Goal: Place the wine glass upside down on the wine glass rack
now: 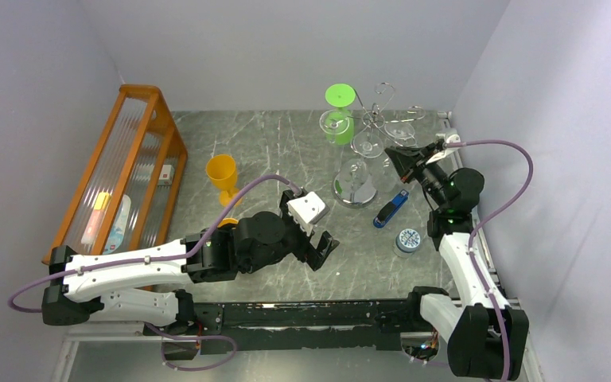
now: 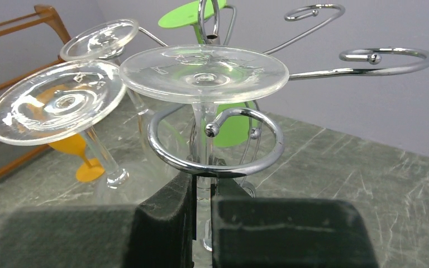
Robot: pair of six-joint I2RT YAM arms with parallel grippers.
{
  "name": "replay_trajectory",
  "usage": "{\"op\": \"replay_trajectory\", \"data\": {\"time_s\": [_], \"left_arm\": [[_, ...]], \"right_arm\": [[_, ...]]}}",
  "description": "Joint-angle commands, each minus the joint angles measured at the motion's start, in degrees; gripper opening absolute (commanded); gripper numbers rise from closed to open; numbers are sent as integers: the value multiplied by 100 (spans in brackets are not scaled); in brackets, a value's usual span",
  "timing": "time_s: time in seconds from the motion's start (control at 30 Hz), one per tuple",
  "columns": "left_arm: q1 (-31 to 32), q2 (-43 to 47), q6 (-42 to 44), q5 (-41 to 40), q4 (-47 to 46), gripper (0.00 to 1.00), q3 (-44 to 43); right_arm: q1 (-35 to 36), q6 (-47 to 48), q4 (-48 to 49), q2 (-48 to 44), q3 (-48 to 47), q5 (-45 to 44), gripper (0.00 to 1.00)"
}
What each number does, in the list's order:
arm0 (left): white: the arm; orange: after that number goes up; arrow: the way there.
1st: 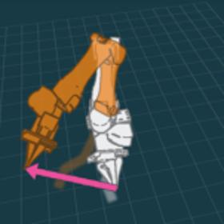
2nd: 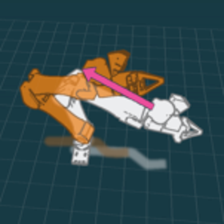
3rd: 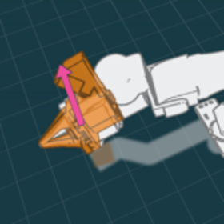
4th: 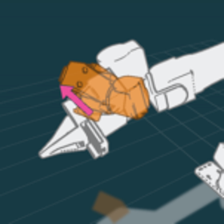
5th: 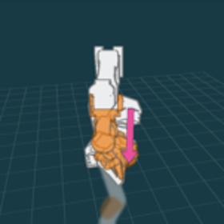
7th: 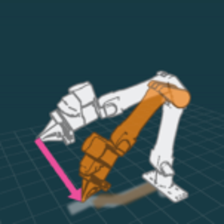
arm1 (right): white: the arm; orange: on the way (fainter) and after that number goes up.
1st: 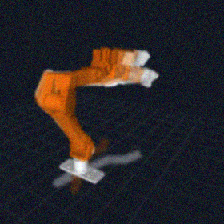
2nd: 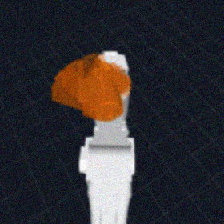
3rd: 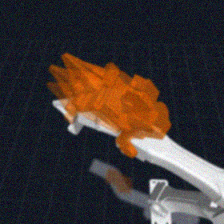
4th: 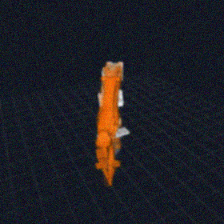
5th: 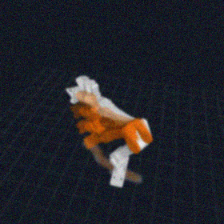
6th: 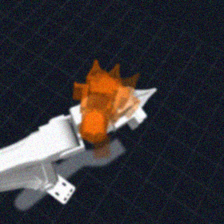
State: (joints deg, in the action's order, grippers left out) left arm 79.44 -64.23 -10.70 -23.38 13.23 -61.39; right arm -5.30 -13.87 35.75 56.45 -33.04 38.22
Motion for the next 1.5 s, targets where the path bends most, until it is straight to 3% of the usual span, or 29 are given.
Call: {"op": "replay_trajectory", "data": {"time_s": [0.0,0.37,0.6,0.93,1.13,1.33,1.47], "left_arm": [[1,-46,69,-65,81,92,-72],[0,34,25,-41,53,92,-46],[-4,42,-26,-38,48,92,-19],[1,24,-77,-45,73,92,-22],[1,-9,-79,-69,107,92,-57],[1,-29,-59,-110,143,92,-92],[-3,-26,-56,-171,196,92,-121]], "right_arm": [[-52,11,361,-211,-22,137,0],[-50,59,278,-679,245,-339,0],[-50,-306,386,-1078,589,-1217,0],[-50,-405,76,-862,510,-1681,0],[-50,-358,10,-836,542,-1672,9],[-51,-368,-138,-921,598,-1756,26],[-50,-441,-500,-1025,503,-1773,32]]}}
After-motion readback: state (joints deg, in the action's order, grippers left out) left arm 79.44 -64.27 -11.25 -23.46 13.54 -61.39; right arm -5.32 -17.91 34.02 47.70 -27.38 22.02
